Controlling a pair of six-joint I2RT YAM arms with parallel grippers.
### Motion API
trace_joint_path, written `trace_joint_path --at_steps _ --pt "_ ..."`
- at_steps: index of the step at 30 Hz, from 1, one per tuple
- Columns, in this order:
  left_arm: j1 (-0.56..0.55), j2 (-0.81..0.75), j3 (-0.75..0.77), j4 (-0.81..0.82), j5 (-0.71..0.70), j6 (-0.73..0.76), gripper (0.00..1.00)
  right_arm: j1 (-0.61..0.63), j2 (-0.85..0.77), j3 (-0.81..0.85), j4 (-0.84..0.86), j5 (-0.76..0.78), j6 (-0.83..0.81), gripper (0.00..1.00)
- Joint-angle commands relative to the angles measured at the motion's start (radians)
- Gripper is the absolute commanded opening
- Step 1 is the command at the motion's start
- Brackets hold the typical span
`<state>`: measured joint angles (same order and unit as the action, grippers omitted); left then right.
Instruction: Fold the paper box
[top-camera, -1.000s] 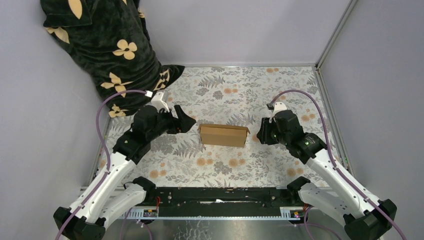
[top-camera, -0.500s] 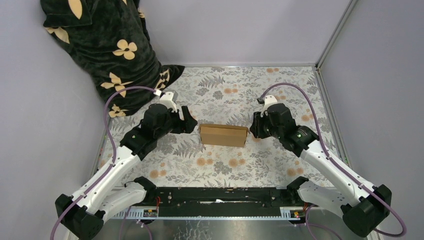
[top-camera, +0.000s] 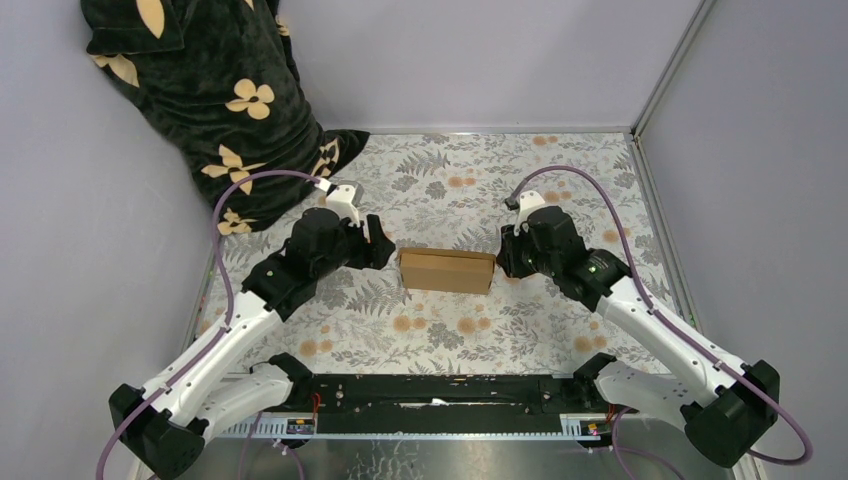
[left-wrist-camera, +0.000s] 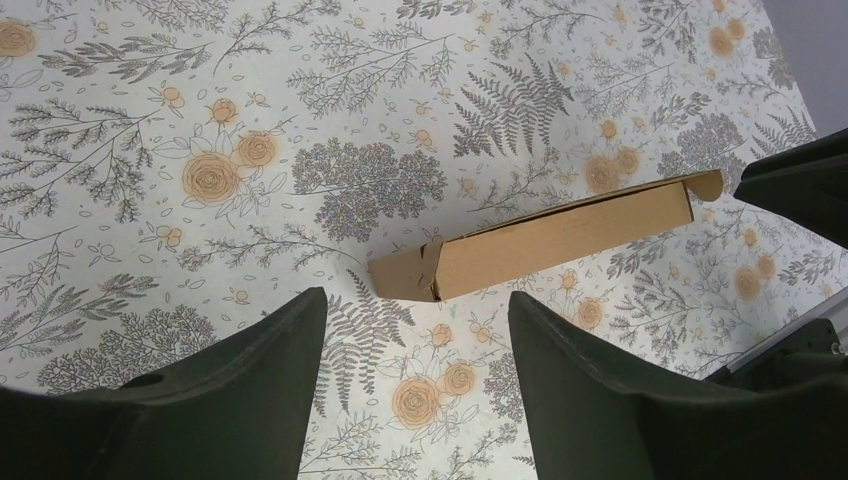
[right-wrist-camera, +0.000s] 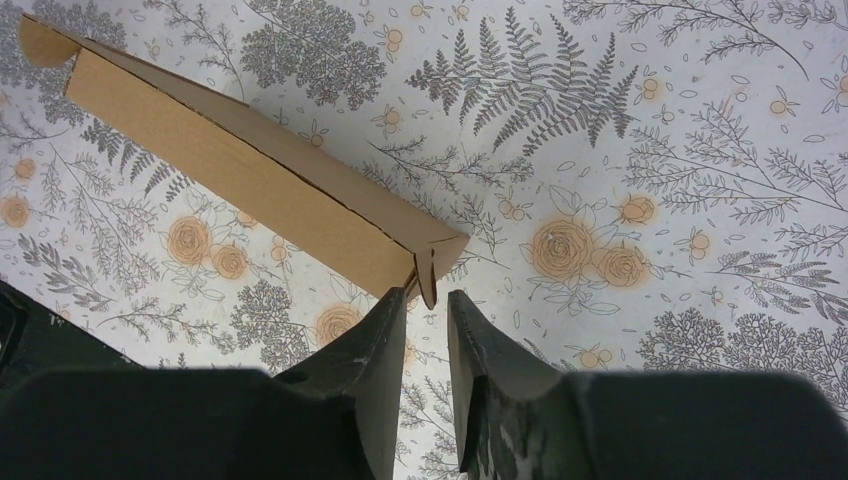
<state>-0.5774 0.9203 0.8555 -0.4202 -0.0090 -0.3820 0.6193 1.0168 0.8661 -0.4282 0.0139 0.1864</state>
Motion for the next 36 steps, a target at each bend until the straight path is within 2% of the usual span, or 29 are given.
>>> trace_joint_path --at_steps 1,36 --pt "-0.010 0.012 0.027 0.006 -0.009 0.025 0.73 0.015 0.012 0.047 0.029 -0.005 -0.030 0.29" --pt "-0.026 0.031 0.022 0.009 0.004 0.012 0.72 0.028 0.057 0.051 0.061 0.006 -0.050 0.19"
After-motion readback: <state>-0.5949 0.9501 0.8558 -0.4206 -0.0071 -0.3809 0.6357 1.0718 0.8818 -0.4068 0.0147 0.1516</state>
